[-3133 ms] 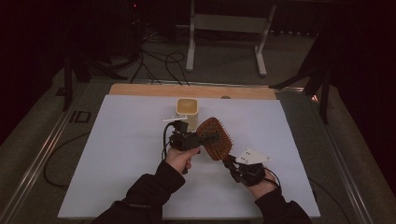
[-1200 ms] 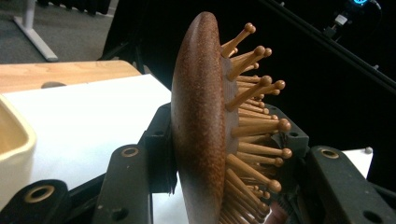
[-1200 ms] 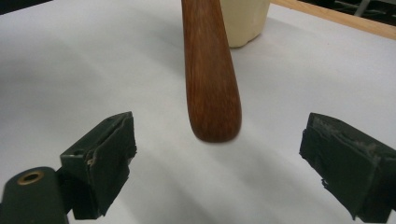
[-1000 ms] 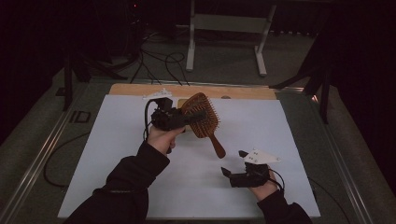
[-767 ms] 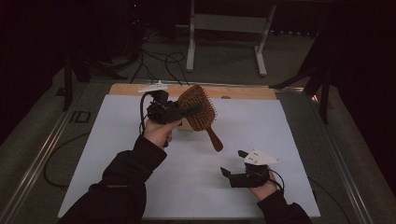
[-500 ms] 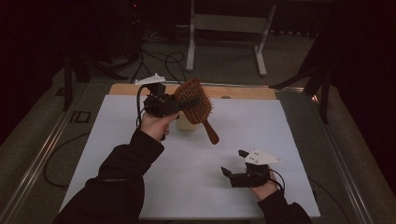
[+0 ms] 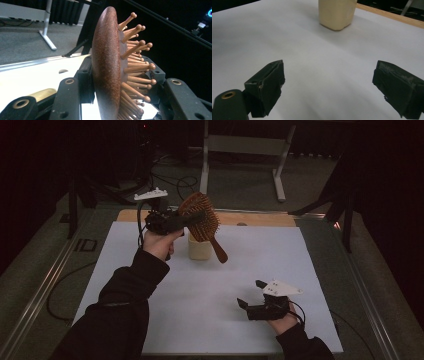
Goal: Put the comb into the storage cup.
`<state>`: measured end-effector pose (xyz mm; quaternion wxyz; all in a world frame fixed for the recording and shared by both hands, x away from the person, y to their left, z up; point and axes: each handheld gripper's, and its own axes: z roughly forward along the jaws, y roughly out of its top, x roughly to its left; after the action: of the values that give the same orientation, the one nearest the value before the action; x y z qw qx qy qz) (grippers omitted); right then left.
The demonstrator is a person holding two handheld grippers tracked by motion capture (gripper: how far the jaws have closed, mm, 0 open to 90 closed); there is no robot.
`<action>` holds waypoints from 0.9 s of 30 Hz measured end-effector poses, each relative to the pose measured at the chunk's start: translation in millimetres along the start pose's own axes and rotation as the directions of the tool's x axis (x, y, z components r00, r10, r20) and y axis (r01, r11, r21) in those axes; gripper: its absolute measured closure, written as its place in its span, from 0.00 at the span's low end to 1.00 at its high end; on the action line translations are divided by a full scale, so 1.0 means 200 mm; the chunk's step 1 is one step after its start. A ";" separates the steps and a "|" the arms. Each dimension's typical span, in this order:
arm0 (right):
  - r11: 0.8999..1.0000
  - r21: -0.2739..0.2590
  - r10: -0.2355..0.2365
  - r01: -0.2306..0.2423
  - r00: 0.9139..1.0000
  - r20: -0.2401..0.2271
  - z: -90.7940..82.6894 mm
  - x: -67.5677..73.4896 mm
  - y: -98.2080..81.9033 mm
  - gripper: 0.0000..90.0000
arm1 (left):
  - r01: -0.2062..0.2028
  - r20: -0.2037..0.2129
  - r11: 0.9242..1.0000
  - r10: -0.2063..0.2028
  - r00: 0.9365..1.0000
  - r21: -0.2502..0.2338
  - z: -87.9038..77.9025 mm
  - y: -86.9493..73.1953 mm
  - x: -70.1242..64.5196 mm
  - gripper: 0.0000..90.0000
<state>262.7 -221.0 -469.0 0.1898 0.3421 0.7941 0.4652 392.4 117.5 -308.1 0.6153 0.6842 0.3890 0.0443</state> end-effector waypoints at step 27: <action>1.000 -0.006 0.004 -0.005 1.000 -0.011 0.00 -0.01 0.00 0.11 | 0.012 -0.117 0.999 -0.018 0.993 -0.051 -0.01 0.20 0.15 0.60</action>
<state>263.5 -222.3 -469.8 0.1853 0.3407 0.7930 0.4699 432.0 139.2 -285.7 0.6086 0.6619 0.4284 0.0895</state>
